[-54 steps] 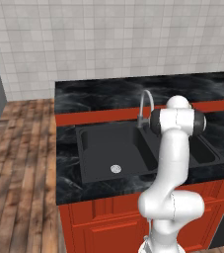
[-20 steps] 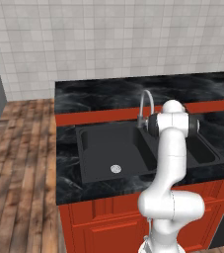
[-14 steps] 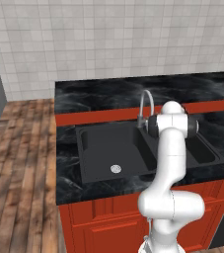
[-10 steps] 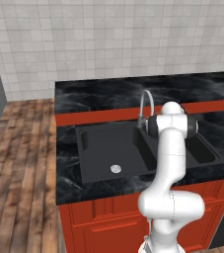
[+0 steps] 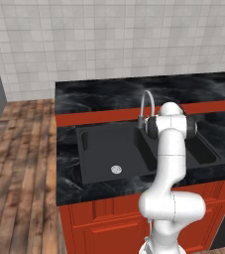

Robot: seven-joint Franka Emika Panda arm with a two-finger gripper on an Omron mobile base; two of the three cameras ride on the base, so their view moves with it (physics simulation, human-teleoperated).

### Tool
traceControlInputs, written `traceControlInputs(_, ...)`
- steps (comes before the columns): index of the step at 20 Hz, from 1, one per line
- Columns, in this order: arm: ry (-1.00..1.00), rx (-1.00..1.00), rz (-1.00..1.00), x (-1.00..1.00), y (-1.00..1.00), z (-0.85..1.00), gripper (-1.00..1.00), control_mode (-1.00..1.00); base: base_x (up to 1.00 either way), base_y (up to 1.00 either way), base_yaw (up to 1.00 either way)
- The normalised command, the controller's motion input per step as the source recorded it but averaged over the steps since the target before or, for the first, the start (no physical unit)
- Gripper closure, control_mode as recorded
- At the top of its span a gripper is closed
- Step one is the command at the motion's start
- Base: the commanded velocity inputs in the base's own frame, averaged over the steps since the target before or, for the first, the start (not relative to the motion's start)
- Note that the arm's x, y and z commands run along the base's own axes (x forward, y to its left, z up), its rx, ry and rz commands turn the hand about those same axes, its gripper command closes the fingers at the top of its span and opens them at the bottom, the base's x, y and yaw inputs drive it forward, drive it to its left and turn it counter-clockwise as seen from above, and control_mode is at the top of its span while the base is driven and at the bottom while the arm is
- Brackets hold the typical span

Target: Soak the sponge with water for a few seconds and then drop it inside the sink.

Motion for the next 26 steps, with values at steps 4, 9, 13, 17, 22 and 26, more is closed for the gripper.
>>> traceControlInputs(4,0.0,0.0,-0.06,0.1,0.0,-0.08,-1.0,-1.0,0.0,0.0,0.0)
traceControlInputs(9,0.0,0.0,-0.06,0.01,-0.07,-0.1,-1.0,-1.0,0.0,0.0,0.0)
traceControlInputs(13,0.0,0.0,-0.02,0.0,-0.11,0.0,-1.0,-1.0,0.0,0.0,0.0)
traceControlInputs(17,0.0,0.01,0.0,0.0,-0.25,-0.01,-1.0,-1.0,0.0,0.0,0.0)
traceControlInputs(22,0.0,0.03,0.0,0.0,-0.44,-0.07,-1.0,-1.0,0.0,0.0,0.0)
traceControlInputs(26,0.0,0.03,0.0,0.0,-0.44,-0.12,-1.0,-1.0,0.0,0.0,0.0)
